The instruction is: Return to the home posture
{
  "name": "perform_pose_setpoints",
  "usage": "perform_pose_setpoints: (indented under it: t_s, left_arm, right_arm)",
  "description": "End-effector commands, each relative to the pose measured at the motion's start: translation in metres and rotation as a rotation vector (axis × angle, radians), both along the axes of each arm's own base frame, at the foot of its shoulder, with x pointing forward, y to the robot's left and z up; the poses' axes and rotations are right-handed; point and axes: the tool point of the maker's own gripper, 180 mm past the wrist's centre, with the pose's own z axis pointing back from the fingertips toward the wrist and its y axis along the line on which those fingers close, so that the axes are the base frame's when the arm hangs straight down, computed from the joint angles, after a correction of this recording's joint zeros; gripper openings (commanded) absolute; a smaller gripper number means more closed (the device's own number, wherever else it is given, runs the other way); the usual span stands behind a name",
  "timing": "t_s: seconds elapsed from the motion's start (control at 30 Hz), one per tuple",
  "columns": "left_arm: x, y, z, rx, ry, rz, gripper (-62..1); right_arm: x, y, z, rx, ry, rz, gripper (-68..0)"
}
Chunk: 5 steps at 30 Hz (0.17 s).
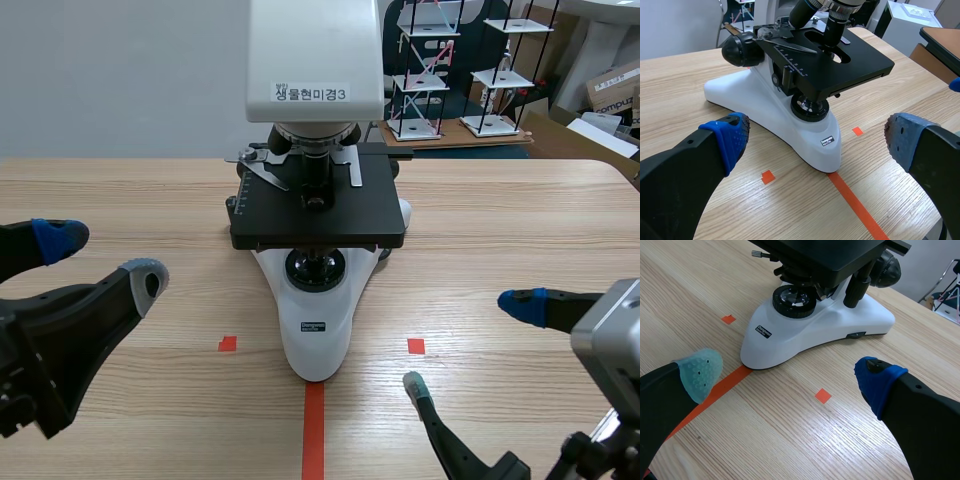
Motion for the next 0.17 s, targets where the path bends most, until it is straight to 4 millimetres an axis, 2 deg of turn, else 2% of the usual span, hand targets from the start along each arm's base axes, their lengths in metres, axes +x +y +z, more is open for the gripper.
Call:
perform_pose_setpoints:
  t_s: [0.0, 0.13]
  left_arm:
    - [0.0000, -0.0011, 0.0069, -0.020, -0.020, 0.003, -4.3]
    - [0.0000, -0.0011, 0.0069, -0.020, -0.020, 0.003, -4.3]
  right_arm:
    - [0.0050, -0.0010, 0.0075, 0.016, -0.033, -0.006, -9.8]
    - [0.0050, -0.0010, 0.0075, 0.016, -0.033, -0.006, -9.8]
